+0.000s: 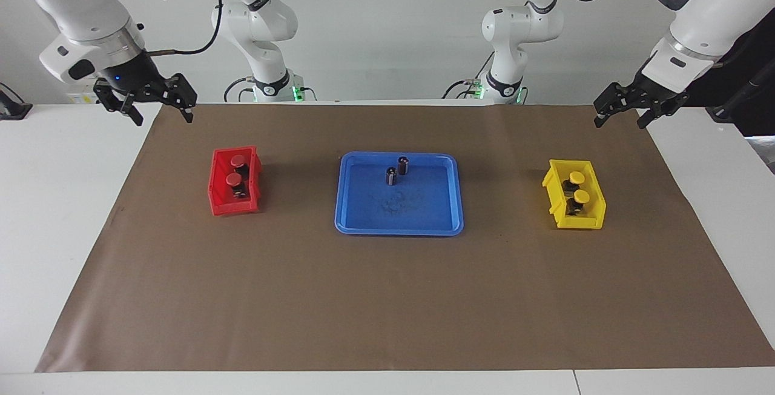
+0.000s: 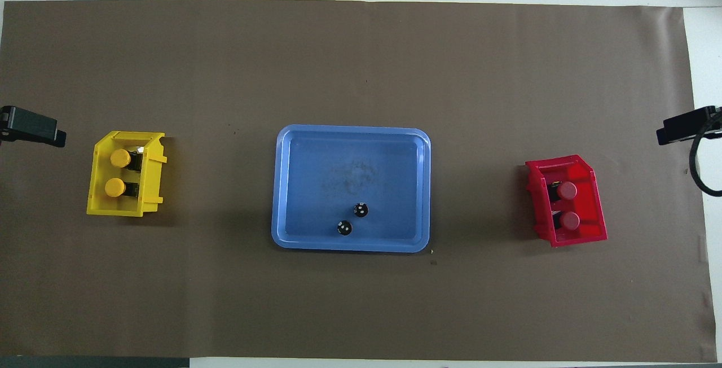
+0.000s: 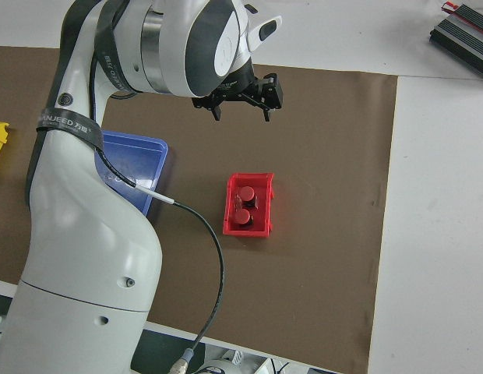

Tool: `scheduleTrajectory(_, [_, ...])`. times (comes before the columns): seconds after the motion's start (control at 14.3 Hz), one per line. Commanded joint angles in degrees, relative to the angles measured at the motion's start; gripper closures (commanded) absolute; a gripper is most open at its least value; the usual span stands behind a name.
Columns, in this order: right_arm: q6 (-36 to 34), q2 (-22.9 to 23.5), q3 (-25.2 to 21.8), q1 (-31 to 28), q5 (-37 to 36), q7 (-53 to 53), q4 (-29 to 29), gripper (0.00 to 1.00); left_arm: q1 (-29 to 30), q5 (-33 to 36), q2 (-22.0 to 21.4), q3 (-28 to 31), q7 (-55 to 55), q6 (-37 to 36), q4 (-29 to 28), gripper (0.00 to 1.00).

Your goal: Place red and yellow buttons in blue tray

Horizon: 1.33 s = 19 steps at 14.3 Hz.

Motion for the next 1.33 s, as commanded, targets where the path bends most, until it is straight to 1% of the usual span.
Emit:
scheduleTrajectory(0.0, [-1.1,0.2,0.1,0.0,0.0,1.0,0.6,0.0,0.0,0.1,-0.5,0.1,0.9,-0.1,0.0,0.0])
scheduleTrajectory(0.63, [-0.9,-0.3,0.1,0.2,-0.1,1.0,-0.7,0.0,0.0,0.1,-0.7,0.1,0.3,0.0,-0.5,0.0])
scheduleTrajectory(0.91, [1.7,-2.0,0.3,0.2,0.1,1.0,-4.6,0.0,-0.1,0.1,-0.7,0.1,0.3,-0.8,-0.5,0.0])
scheduleTrajectory(0.98, [2.5,-2.5,0.3,0.1,0.3,0.9,-6.3,0.0,-0.1,0.1,-0.7,0.1,0.4,-0.8,-0.5,0.0])
scheduleTrajectory(1.12, [10.2,-6.4,0.3,0.2,0.3,0.8,-15.6,0.0,-0.1,0.1,-0.7,0.1,0.4,-0.8,-0.5,0.0])
scheduleTrajectory(1.26, [15.8,-8.7,0.3,0.6,0.3,0.6,-22.0,0.0,0.0,0.1,-0.7,0.1,0.3,-0.7,-0.5,0.0])
